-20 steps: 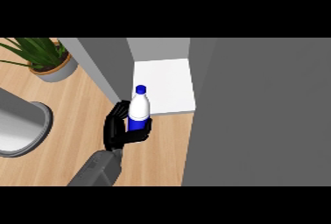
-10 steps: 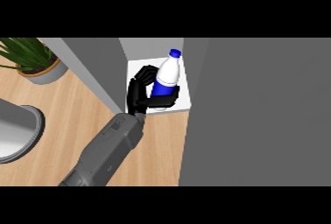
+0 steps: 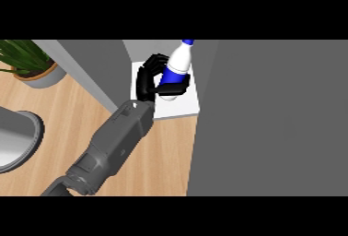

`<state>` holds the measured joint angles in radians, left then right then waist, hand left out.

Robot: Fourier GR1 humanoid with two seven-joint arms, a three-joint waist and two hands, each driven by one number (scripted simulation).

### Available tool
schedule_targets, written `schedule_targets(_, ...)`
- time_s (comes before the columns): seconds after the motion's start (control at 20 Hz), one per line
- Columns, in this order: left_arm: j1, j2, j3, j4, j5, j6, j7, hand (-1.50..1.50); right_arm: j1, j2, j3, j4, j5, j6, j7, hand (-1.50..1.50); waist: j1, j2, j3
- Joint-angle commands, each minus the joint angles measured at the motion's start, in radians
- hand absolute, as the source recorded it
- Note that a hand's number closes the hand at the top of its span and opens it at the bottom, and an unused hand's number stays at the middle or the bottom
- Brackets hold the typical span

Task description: Pick up the bottled water, place it into the cabinet and close the cabinet

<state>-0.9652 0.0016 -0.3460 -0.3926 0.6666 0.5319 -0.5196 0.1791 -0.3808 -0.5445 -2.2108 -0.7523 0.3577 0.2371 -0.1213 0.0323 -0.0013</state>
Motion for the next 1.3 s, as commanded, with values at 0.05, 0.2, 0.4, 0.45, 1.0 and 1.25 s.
schedule_targets(0.05,-0.071,-0.002,0.051,0.115,0.023,-0.031,-0.039,1.5,-0.004,-0.017,-0.017,0.022,-0.039,0.029,0.0,-1.5,-0.007,0.012,0.0)
schedule_targets(0.2,-0.045,-0.002,0.102,0.131,0.071,-0.084,-0.093,1.5,-0.005,-0.025,-0.034,0.034,-0.026,0.028,-0.001,-1.5,-0.006,0.014,-0.001)
schedule_targets(0.4,-0.075,0.002,0.152,0.166,0.091,-0.147,-0.137,1.5,-0.003,-0.014,-0.045,0.04,-0.042,0.028,-0.008,-1.5,0.004,0.012,-0.001)
schedule_targets(0.45,-0.068,-0.002,0.151,0.175,0.096,-0.166,-0.141,1.5,-0.005,-0.008,-0.041,0.053,-0.029,0.039,-0.02,-1.5,0.0,0.015,-0.001)
schedule_targets(1.0,-0.15,-0.001,0.179,0.274,0.088,-0.128,-0.172,-1.5,-0.005,-0.004,-0.027,0.057,-0.034,0.072,-0.024,-1.5,-0.026,0.027,-0.001)
schedule_targets(1.25,-0.183,0.026,0.179,0.301,0.077,-0.133,-0.17,-1.5,-0.025,-0.015,-0.036,0.072,-0.053,0.067,-0.023,-1.5,-0.03,0.031,-0.001)
